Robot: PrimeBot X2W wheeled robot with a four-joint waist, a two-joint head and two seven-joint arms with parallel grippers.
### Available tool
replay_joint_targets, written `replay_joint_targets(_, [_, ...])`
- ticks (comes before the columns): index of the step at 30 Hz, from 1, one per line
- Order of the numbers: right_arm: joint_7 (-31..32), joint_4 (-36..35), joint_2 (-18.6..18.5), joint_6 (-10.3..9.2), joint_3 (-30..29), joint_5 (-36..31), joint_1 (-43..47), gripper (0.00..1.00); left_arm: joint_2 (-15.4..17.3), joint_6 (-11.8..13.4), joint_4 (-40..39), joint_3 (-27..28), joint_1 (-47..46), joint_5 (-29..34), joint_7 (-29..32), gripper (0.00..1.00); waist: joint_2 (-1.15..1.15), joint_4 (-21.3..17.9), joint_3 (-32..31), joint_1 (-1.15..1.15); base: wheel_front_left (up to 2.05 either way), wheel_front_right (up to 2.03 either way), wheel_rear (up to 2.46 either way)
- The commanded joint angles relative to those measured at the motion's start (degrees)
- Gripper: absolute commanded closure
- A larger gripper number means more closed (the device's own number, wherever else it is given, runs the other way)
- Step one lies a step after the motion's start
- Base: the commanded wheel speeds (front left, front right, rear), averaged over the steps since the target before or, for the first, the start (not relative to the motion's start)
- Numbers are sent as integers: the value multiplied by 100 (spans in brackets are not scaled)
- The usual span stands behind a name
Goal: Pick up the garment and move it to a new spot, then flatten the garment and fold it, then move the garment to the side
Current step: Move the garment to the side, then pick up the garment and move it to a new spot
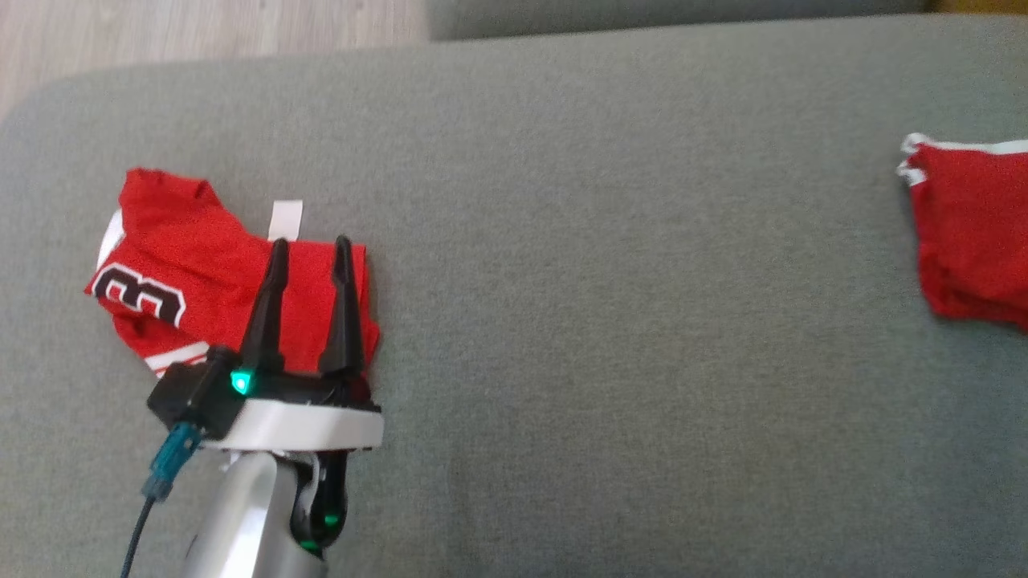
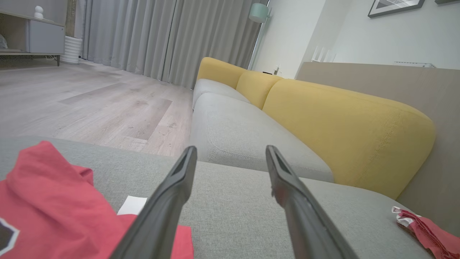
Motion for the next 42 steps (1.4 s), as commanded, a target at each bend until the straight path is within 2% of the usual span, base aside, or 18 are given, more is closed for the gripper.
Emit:
replay_joint_targets(1, [-102,-451,92,-4,13,71,46,0,41,4,-202,265,10,51,-54,0,0,-148,-282,0,0,0,0])
replay_joint_targets(14, [146,-3246,1843,-4,309,741,1105,0,41,8,-317,570,469,160,-54,0,0,-96,-868,0,0,0,0])
replay_joint_targets(18, [59,-3785,2159,-4,586,1092,1692,0,41,-10,-300,569,617,188,-54,0,0,-12,-968,0,0,0,0])
replay_joint_targets(27, [-341,-3861,2244,-4,1022,1708,3074,0,41,4,-338,500,919,114,-54,0,0,98,-1144,0,0,0,0])
replay_joint_targets(34, [-375,-4121,2245,-4,1083,1922,3601,0,41,-9,-353,461,1094,168,-54,0,0,36,-1169,0,0,0,0])
replay_joint_targets(42, [-376,-4250,2246,-4,1083,1969,3717,0,41,15,-339,477,1060,246,-54,0,0,35,-1150,0,0,0,0])
